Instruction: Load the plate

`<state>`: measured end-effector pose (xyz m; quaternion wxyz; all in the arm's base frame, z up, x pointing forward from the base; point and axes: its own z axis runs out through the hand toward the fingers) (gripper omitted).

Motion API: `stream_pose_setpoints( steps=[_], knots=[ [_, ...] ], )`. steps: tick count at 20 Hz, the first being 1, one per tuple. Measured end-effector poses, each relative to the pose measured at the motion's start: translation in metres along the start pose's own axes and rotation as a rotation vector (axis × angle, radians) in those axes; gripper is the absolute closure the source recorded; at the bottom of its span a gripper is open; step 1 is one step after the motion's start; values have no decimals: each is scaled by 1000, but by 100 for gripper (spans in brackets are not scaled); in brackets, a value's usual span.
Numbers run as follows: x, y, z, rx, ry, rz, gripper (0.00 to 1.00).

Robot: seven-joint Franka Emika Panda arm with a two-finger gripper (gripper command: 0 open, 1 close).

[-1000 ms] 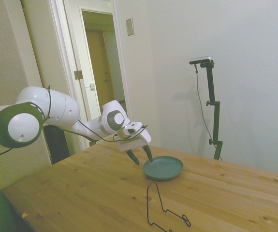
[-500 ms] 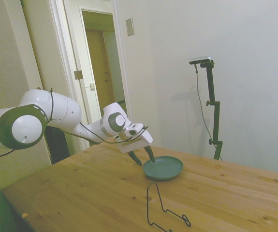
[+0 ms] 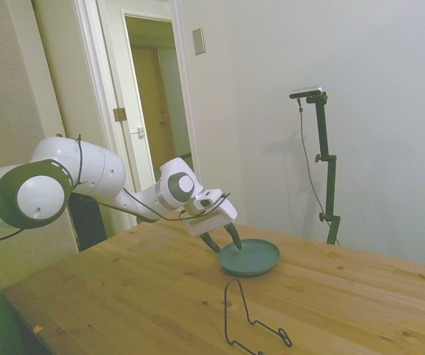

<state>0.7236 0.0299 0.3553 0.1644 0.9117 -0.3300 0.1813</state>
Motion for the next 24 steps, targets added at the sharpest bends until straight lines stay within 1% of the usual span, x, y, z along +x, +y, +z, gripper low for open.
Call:
stream_pose_setpoints(
  steps=[1,2,9,12,16,24],
  knots=[
    [0,0,0,-1,0,1,0],
    [0,0,0,-1,-1,2,100],
    [3,7,4,-11,-11,31,100],
    [7,14,7,-24,-26,48,100],
    [10,21,9,-24,-51,74,100],
    [7,23,11,-30,-61,73,100]
  ],
)
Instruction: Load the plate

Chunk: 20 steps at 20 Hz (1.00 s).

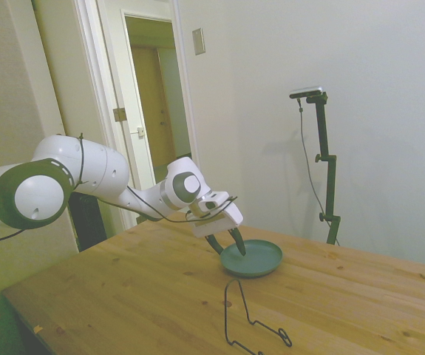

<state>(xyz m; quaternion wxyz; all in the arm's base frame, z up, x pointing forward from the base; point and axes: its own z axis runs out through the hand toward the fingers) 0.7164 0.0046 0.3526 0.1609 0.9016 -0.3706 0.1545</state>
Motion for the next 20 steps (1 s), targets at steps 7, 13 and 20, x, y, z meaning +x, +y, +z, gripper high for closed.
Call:
stream_pose_setpoints(
  steps=[7,13,20],
  knots=[
    [-5,-1,2,2,-6,-8,100],
    [-10,-2,4,19,-3,-22,100],
    [-9,2,1,37,5,-29,100]
  ],
)
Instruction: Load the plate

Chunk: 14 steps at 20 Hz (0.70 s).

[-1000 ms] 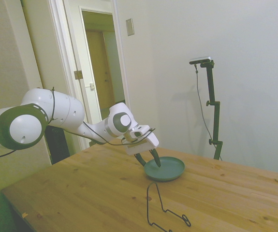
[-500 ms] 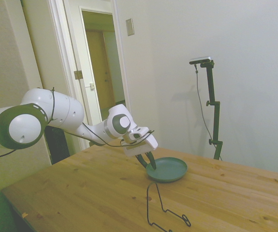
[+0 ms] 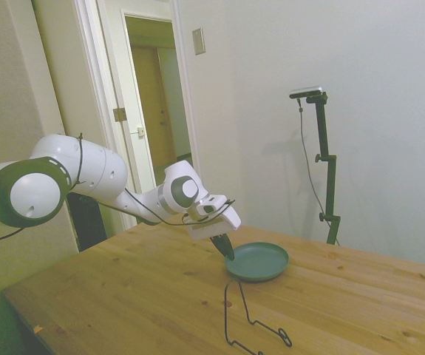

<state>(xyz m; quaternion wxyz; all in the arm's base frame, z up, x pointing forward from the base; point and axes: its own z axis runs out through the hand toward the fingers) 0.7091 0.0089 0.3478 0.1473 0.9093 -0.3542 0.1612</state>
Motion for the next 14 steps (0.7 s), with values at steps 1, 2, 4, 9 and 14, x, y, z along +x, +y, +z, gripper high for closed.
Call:
stream_pose_setpoints(
  steps=[1,2,4,9,14],
  knots=[
    [0,2,0,0,-2,0,100],
    [-1,3,0,0,-2,1,100],
    [-2,5,0,8,-1,2,100],
    [1,17,-22,52,-6,23,100],
    [13,42,-76,124,2,54,100]
  ],
)
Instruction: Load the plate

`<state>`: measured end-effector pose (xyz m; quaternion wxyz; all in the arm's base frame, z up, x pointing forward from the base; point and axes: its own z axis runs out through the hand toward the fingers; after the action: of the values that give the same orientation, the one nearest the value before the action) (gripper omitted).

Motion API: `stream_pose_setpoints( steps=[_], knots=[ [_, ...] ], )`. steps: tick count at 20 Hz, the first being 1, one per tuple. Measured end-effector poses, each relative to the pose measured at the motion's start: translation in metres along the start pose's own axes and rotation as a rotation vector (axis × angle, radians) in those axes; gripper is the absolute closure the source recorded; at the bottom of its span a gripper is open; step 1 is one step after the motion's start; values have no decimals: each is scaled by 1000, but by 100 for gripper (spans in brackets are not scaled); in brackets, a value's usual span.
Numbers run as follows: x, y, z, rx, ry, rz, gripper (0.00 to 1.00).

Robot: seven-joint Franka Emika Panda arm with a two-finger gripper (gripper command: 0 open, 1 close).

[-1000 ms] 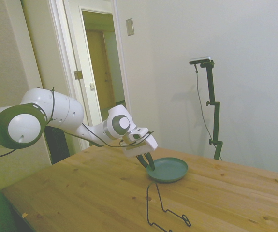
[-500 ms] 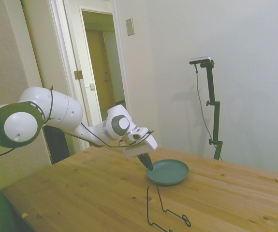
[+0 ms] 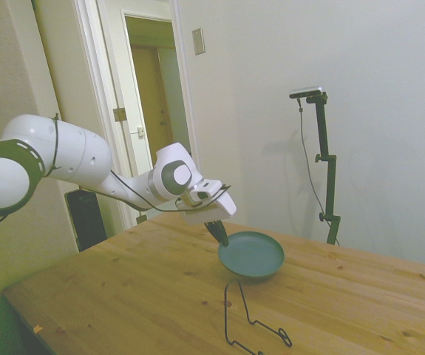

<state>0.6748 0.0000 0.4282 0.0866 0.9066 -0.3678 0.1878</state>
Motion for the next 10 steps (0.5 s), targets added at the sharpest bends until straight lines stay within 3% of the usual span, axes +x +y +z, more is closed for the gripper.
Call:
stream_pose_setpoints(
  steps=[6,10],
  knots=[
    [25,41,-81,189,-23,50,100],
    [35,84,-101,333,-123,78,100]
  ],
)
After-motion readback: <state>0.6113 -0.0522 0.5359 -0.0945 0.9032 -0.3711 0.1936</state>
